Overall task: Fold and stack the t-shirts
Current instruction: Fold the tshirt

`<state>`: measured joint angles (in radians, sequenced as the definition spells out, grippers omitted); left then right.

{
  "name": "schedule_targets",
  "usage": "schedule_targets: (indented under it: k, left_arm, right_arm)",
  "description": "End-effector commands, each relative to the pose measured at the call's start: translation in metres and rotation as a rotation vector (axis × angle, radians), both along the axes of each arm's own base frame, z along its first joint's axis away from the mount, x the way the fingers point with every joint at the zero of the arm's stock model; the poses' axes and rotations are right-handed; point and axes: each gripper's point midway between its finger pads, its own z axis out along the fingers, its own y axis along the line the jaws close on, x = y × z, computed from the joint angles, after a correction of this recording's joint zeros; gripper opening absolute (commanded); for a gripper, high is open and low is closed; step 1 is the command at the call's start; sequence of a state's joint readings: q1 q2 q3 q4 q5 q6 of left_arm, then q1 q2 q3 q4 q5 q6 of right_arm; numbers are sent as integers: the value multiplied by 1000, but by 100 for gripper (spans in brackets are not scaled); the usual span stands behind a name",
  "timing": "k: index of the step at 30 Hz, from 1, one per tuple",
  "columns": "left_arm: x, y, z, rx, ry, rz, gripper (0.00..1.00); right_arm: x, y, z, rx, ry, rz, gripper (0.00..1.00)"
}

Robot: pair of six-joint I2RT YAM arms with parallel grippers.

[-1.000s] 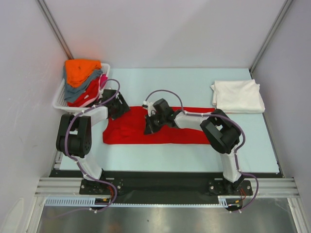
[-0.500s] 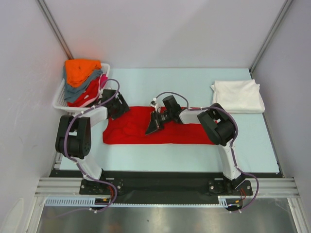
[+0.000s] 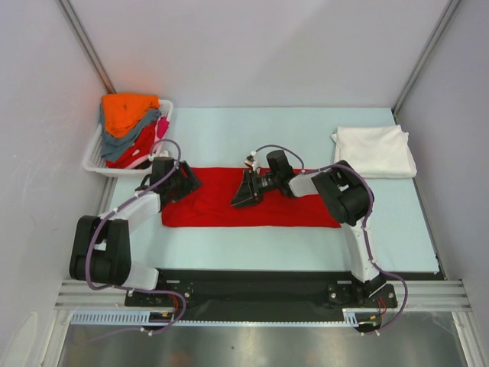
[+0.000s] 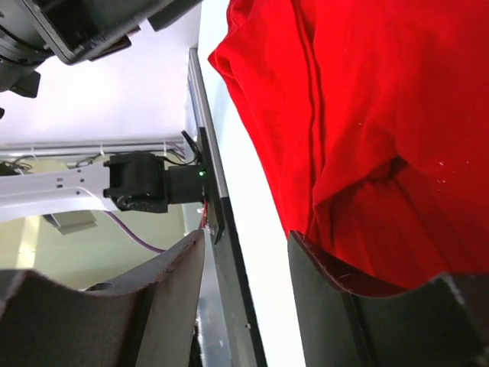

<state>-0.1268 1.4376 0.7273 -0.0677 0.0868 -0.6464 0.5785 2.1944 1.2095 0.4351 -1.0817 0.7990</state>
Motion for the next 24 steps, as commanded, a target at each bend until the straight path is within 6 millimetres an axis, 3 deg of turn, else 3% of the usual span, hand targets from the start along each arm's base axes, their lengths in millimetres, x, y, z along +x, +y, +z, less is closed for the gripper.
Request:
schedule_targets:
  k: [1, 10, 19, 21, 24]
  left_arm:
    - [-4, -4, 13, -12, -67, -31, 71]
    - [-22, -6, -1, -10, -47, -67, 68]
    - [-28, -13, -12, -20, -16, -110, 51]
    - [-26, -15, -10, -26, -37, -123, 40]
    - [-30, -15, -10, -28, -43, -125, 35]
  right_arm:
    - [2, 3, 10, 26, -84, 15, 52]
    - [6, -2, -7, -155, -207, -24, 46]
    - [10, -8, -14, -214, -239, -47, 42]
    - [12, -10, -13, -225, -251, -57, 42]
    - [12, -11, -13, -234, -256, -57, 41]
